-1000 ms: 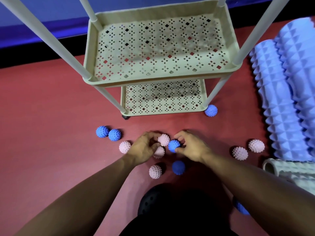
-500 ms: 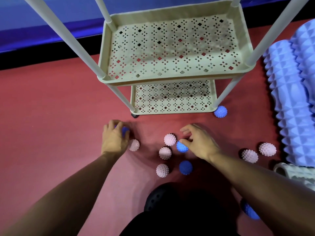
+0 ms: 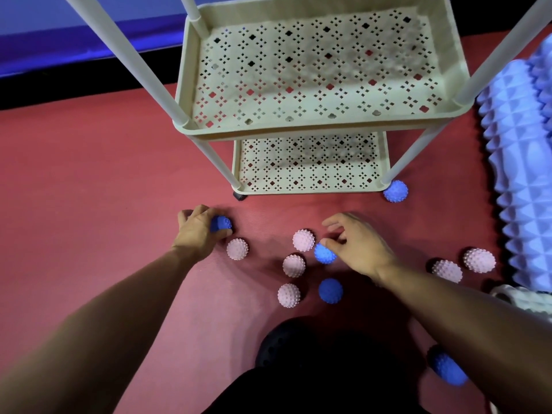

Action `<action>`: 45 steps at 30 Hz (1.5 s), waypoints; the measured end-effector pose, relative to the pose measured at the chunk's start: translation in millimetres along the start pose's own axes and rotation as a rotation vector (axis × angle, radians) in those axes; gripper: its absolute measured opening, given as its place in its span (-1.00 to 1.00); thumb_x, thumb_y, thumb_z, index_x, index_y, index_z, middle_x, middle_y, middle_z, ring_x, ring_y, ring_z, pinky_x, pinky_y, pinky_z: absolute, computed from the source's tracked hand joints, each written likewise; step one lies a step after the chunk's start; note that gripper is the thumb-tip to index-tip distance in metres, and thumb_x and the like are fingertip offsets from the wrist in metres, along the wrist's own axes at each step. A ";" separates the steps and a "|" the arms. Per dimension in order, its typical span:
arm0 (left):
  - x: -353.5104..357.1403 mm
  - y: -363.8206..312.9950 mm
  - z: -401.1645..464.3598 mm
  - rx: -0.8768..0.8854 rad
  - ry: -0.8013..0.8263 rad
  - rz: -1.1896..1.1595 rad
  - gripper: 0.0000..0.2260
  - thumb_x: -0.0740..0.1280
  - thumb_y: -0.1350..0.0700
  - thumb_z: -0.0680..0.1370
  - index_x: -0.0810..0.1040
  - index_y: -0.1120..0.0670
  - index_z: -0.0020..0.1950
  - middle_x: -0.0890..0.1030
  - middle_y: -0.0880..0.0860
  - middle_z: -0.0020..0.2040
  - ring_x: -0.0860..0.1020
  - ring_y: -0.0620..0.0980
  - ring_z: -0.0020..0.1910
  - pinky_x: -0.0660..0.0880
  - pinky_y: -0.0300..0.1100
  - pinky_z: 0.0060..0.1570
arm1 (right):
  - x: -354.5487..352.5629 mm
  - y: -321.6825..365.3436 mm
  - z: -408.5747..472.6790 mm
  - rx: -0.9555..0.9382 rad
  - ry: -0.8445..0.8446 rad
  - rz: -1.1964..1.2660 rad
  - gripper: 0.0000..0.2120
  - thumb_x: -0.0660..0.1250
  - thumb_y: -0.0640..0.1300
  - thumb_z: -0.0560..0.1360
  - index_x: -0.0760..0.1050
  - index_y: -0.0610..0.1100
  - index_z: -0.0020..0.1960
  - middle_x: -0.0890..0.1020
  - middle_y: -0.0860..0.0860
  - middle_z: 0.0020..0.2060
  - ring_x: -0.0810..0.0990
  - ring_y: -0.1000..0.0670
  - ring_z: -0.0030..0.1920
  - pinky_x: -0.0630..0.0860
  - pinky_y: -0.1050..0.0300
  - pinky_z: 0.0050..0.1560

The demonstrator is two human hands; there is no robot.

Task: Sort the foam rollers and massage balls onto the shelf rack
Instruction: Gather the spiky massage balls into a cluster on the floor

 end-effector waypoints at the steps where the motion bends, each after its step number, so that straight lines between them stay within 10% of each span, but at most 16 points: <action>1: -1.3 -3.2 -1.7 0.047 -0.027 -0.016 -0.58 0.48 -0.06 0.53 0.55 0.00 0.36 0.49 0.01 0.29 0.24 0.20 0.32 0.24 0.02 0.38 | -1.3 -0.8 0.5 0.004 -0.006 -0.001 -0.68 0.50 -0.09 0.47 0.54 0.03 0.19 0.53 0.26 -0.06 0.53 0.31 -0.14 0.51 0.23 0.04; 10: 33.1 -79.3 -16.1 0.544 0.098 0.082 -0.46 0.36 -0.24 0.49 0.54 0.00 0.39 0.51 -0.01 0.28 0.26 0.12 0.32 0.23 -0.04 0.39 | -3.2 -2.9 -0.6 0.020 -0.022 0.023 -0.67 0.51 -0.07 0.47 0.54 0.05 0.19 0.58 0.17 -0.01 0.54 0.26 -0.12 0.56 0.12 0.11; 28: 63.0 -101.4 -21.1 0.528 0.198 0.073 -0.46 0.42 -0.09 0.57 0.42 0.00 0.52 0.29 -0.06 0.57 0.25 0.00 0.49 0.13 -0.21 0.50 | -15.0 -11.9 0.5 0.045 -0.038 -0.029 -0.70 0.49 -0.04 0.48 0.54 0.06 0.18 0.57 0.17 0.00 0.55 0.17 -0.11 0.55 0.08 0.13; 33: 43.1 -87.7 -20.0 0.497 0.091 -0.007 -0.52 0.35 -0.16 0.55 0.50 -0.04 0.43 0.46 -0.08 0.41 0.38 -0.01 0.40 0.29 -0.06 0.48 | -71.6 -27.8 8.2 0.166 -0.422 -0.182 -0.78 0.50 0.09 0.45 0.55 0.03 -0.01 0.52 0.03 0.07 0.56 -0.04 0.13 0.55 0.01 0.11; 38: 28.0 -63.0 -19.9 0.331 0.040 -0.041 -0.42 0.24 -0.30 0.44 0.56 0.01 0.33 0.52 -0.01 0.21 0.42 0.00 0.18 0.26 -0.23 0.27 | -95.4 -70.8 21.6 0.284 -0.284 -0.152 -0.46 0.56 -0.04 0.42 0.43 -0.10 0.31 0.33 -0.07 0.45 0.37 -0.18 0.39 0.35 0.01 0.34; 45: 37.2 -34.7 -19.8 0.101 0.187 -0.113 -0.57 0.52 0.06 0.45 0.55 0.02 0.30 0.46 0.00 0.19 0.55 0.01 0.12 0.46 -0.09 0.29 | -101.3 -84.3 26.3 0.306 -0.327 -0.102 -0.37 0.62 -0.01 0.34 0.33 -0.08 0.23 0.50 -0.05 0.21 0.57 -0.15 0.13 0.48 -0.07 0.16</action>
Point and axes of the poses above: each hand's wrist, its own z-axis towards the middle knuckle, its own x-axis out of the palm, y = z × x, the point moved 5 cm from there along z, towards the middle knuckle
